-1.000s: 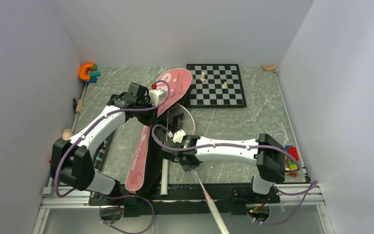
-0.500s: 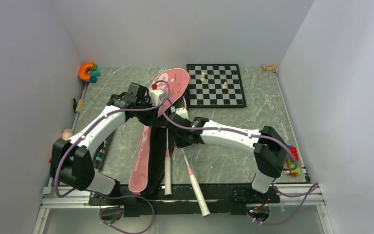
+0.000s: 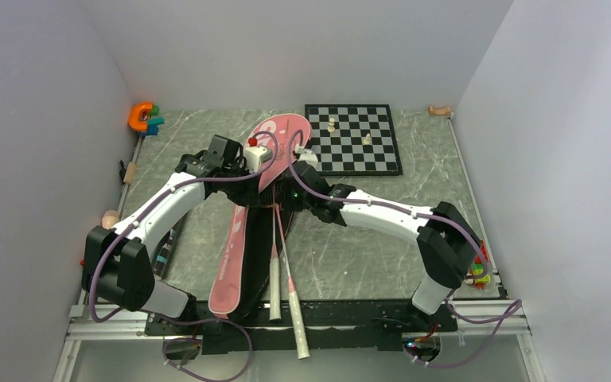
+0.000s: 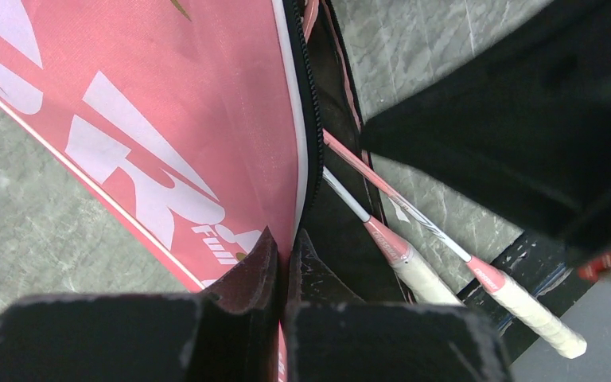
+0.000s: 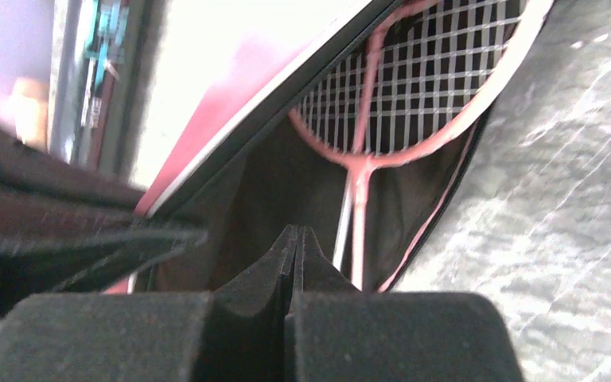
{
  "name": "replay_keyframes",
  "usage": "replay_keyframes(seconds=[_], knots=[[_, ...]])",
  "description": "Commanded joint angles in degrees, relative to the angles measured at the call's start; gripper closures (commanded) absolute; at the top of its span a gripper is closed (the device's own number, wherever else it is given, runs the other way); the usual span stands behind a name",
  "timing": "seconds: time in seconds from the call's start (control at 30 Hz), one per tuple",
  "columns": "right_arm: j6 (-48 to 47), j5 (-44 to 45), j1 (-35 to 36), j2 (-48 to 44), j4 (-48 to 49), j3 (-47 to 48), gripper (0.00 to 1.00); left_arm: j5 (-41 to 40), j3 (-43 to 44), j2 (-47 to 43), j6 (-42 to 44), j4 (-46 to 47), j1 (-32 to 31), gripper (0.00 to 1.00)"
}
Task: Pack up the badminton gear
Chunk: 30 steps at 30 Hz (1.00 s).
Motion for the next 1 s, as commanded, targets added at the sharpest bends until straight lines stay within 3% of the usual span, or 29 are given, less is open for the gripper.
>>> replay_keyframes(seconds=[0.0, 0.1, 0.3, 0.63, 0.8, 0.97], knots=[[4.57, -2.57, -3.91, 1.79, 9.48, -1.07, 1.00, 2.71, 0.71, -2.26, -0.36, 0.67, -0.12, 1.00], [4.12, 0.58, -4.41, 0.64, 6.77, -1.11, 1.00, 2.46, 0.40, -2.72, -0.17, 0.68, -0.07, 1.00], [5.08, -0.76, -7.31, -7.18, 8.31, -12.38, 0.66, 2.53, 0.04, -2.61, -0.09, 0.71, -0.10, 1.00], [1.62, -15.96, -5.49, -9.98, 15.13, -23.03, 0.39, 1.91, -0.04, -3.54, 0.06, 0.47, -0.11, 1.00], [-3.68, -16.11, -2.44, -16.37, 12.10, -24.64, 0.33, 1.26, 0.15, -3.67, 0.28, 0.44, -0.12, 1.00], [-8.50, -19.09, 0.07, -15.22, 7.36, -21.77, 0.35, 1.12, 0.33, -3.57, 0.12, 0.44, -0.11, 1.00]])
